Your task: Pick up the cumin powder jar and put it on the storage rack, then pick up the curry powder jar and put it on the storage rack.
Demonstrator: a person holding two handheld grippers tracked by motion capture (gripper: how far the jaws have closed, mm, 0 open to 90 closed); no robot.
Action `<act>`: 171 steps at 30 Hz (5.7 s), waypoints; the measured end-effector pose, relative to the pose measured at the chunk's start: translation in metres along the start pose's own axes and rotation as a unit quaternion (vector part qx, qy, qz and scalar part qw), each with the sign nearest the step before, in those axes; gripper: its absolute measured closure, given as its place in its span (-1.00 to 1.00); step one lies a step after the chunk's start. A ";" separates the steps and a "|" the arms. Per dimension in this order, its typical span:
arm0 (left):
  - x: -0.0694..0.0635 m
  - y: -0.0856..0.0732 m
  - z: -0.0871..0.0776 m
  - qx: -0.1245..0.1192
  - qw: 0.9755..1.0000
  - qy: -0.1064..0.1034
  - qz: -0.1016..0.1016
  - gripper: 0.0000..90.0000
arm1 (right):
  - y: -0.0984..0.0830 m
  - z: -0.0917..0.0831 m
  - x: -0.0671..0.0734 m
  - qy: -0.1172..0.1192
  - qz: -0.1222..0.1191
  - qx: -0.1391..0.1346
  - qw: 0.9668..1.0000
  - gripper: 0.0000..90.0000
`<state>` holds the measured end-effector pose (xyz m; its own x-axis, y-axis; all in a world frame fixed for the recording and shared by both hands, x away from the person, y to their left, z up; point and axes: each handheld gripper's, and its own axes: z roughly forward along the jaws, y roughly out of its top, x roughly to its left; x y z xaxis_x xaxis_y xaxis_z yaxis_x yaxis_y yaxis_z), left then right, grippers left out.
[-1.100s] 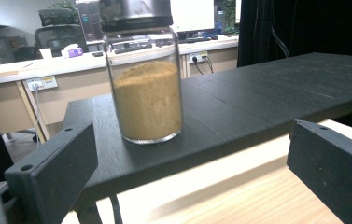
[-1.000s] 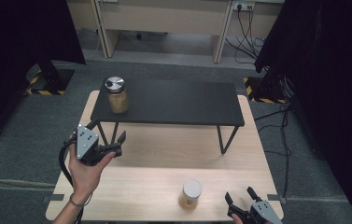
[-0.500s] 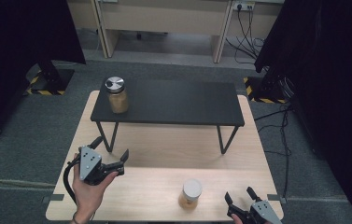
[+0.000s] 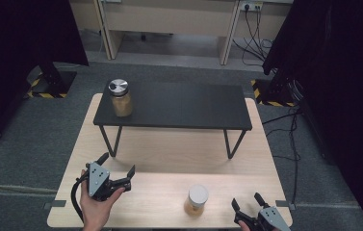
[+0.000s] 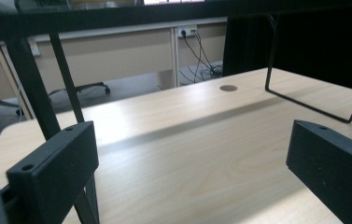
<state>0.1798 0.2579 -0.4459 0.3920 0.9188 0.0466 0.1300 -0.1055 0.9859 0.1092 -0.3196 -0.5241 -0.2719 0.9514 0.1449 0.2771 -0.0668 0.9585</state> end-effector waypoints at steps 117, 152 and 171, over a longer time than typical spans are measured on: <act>0.003 -0.042 -0.008 0.018 0.999 0.019 -0.032 -0.97 | -0.004 -0.014 -0.005 -0.015 -0.001 0.000 1.000 -0.84; 0.007 -0.040 -0.012 0.005 0.999 0.018 -0.034 -0.97 | -0.005 -0.017 -0.002 -0.019 -0.005 0.000 1.000 -0.84; 0.008 -0.040 -0.013 0.006 0.999 0.022 -0.030 -0.97 | -0.004 -0.016 -0.003 -0.015 -0.006 -0.002 1.000 -0.84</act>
<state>0.1660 0.2739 -0.4834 0.3420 0.9397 -0.0054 0.1626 -0.0535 0.9852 0.0942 -0.3273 -0.5241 -0.2470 0.9609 0.1254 0.2705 -0.0559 0.9611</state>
